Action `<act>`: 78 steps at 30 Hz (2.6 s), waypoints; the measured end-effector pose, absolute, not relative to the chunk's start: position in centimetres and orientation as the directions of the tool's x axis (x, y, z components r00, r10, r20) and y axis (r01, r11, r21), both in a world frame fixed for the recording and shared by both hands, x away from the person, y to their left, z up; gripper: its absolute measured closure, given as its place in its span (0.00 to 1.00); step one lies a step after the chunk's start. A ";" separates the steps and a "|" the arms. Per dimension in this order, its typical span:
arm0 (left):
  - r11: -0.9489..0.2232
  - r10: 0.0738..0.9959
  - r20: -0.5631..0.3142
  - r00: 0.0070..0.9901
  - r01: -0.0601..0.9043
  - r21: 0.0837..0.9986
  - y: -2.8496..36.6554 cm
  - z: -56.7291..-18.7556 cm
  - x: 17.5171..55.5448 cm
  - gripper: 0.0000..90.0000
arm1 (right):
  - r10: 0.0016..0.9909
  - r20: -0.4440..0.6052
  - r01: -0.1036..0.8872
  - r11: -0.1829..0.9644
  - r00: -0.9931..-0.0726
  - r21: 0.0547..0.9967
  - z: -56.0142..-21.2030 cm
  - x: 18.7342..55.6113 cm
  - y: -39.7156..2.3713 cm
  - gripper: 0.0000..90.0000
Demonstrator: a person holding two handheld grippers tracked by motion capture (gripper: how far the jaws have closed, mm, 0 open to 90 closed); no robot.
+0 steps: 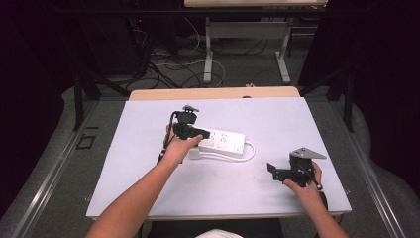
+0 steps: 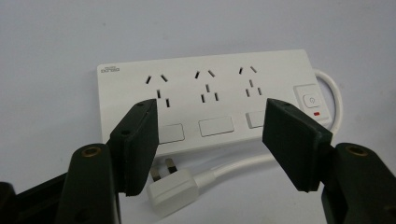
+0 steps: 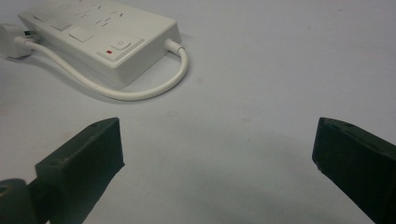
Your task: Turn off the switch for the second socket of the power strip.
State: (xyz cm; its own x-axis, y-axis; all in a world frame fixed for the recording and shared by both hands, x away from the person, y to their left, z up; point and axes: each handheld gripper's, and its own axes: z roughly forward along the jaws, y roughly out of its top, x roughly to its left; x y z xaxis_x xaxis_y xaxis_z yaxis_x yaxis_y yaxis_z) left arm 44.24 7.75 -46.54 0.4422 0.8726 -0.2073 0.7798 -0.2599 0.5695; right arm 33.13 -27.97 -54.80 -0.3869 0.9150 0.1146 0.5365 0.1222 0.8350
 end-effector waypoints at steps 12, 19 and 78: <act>-0.302 0.837 -0.225 0.499 0.763 0.571 8.8 -46.5 43.7 0.44 | 0.915 0.115 0.537 0.121 -0.385 0.835 -54.8 33.1 -27.9 0.01; -0.334 0.817 -0.215 0.535 0.742 0.581 9.2 -46.4 42.8 0.46 | 0.915 0.117 0.538 0.120 -0.386 0.834 -54.8 33.1 -27.9 0.02; -0.171 0.865 -0.250 0.435 0.724 0.668 19.6 -44.7 36.2 0.00 | 0.915 0.115 0.530 0.119 -0.388 0.840 -54.7 33.0 -27.7 0.02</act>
